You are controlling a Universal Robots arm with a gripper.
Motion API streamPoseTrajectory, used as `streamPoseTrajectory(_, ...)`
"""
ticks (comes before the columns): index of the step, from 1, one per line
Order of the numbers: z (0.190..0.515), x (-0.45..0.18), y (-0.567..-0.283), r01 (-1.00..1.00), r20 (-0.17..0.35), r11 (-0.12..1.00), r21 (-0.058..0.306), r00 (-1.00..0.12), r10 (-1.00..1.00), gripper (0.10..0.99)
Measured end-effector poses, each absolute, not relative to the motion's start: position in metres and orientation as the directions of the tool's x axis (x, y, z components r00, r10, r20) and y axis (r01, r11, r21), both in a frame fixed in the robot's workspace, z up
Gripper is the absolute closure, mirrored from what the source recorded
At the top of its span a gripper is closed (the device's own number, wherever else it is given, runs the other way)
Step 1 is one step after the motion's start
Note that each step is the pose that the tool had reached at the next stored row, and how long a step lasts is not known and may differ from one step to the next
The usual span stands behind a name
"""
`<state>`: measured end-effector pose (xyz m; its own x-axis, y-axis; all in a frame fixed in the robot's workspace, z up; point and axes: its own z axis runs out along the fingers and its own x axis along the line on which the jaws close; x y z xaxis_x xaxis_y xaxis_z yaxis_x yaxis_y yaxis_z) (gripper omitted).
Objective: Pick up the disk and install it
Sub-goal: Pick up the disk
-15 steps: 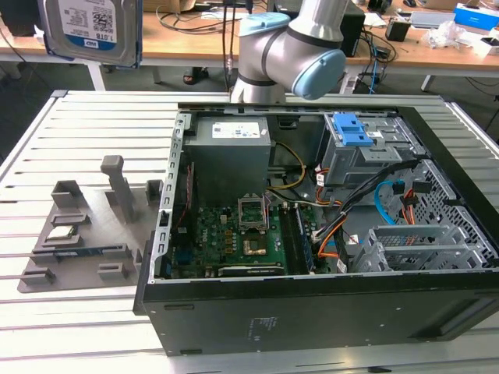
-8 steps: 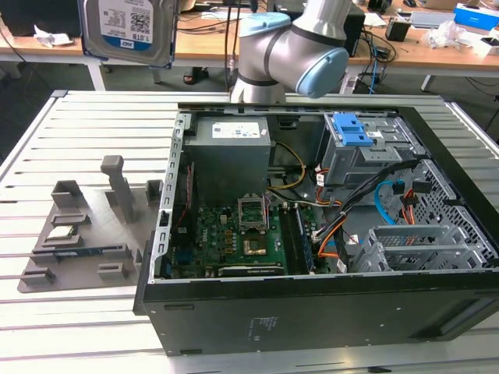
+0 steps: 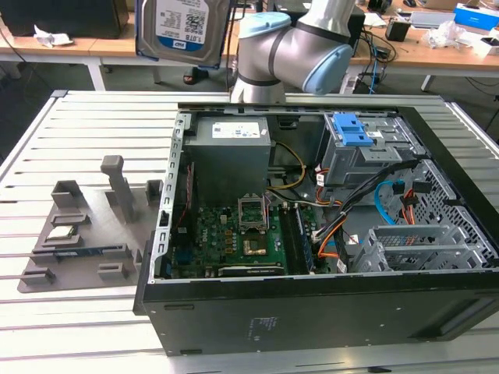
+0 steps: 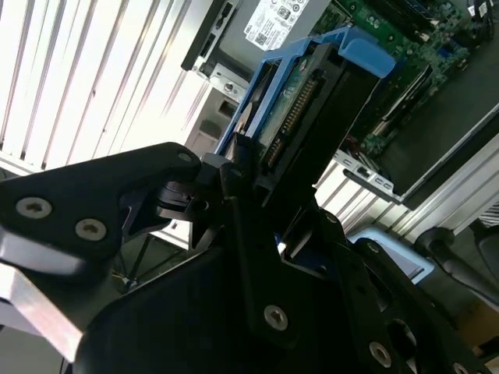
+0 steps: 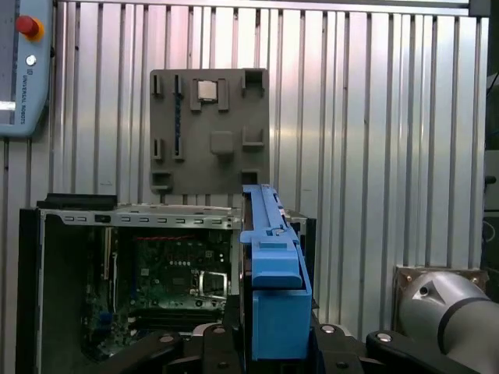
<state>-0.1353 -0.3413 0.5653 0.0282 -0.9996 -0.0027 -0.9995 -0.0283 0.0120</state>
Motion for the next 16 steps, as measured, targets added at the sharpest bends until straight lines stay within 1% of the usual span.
streamPoseTrajectory(16, 0.565, -0.064, -0.34, -1.0, -0.003, -0.028, 0.013, 0.028, -1.0, 0.722)
